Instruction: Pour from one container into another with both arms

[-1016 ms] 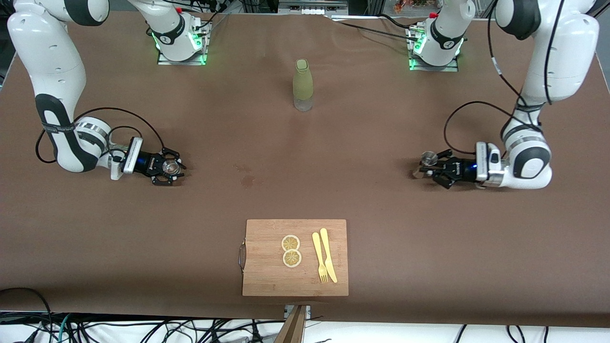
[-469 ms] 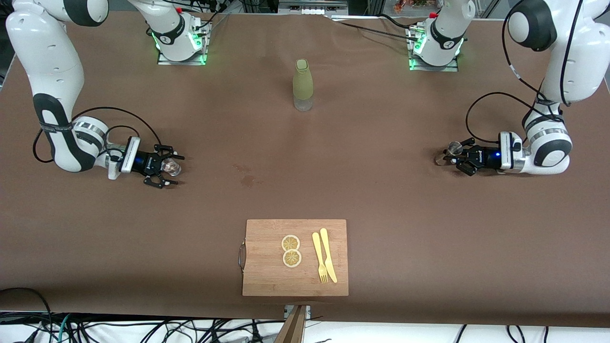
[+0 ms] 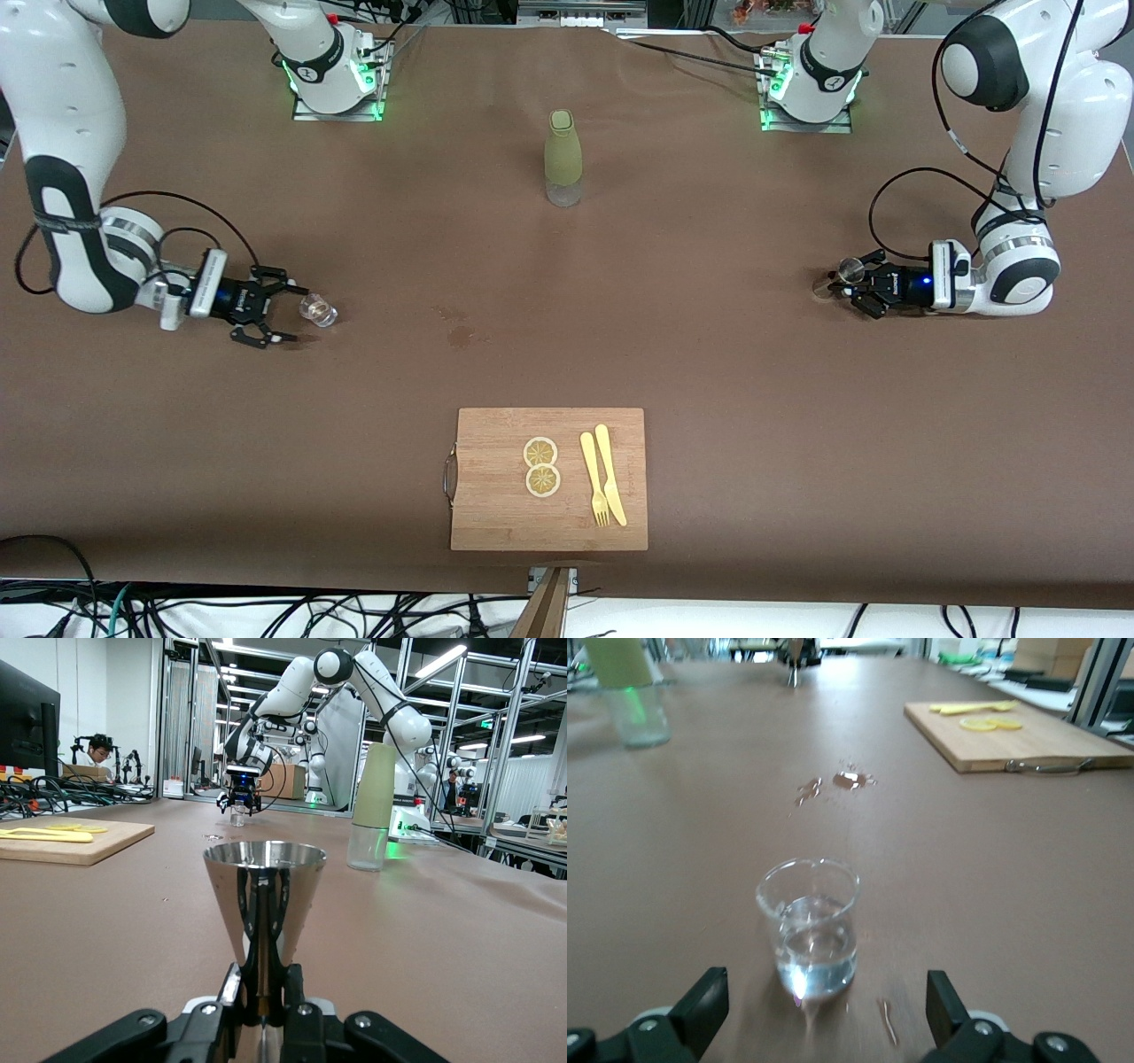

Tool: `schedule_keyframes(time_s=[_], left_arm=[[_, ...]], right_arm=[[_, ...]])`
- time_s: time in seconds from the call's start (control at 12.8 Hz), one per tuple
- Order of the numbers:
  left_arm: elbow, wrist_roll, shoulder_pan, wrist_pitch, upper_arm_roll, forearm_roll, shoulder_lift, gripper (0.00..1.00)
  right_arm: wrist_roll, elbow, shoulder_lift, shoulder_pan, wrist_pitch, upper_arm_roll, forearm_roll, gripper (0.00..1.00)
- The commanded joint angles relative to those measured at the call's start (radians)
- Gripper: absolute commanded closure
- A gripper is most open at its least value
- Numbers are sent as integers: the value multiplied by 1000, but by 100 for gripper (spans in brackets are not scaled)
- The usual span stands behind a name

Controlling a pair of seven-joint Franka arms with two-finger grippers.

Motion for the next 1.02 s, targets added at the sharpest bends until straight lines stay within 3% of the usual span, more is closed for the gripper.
schedule_keyframes(time_s=[0.0,0.08,0.31,0.55,0.94], left_arm=[[17,253,-6,-31,18,17,40,43],[29,250,-6,-32,18,17,38,0],[40,192,-6,-31,35,19,32,0],[101,48,-7,-31,72,106,14,0],[183,-397,-13,-28,96,215,-42,0]], right_arm=[[110,-50,-126,-4,29,-27,-118,1],[176,-64,-166,-3,43,-38,-170,1],[409,-77,-271,0,70,-38,-313,1],[618,-77,-341,8,70,-38,-392,1],[989,-75,-410,43,92,-40,-514,1]])
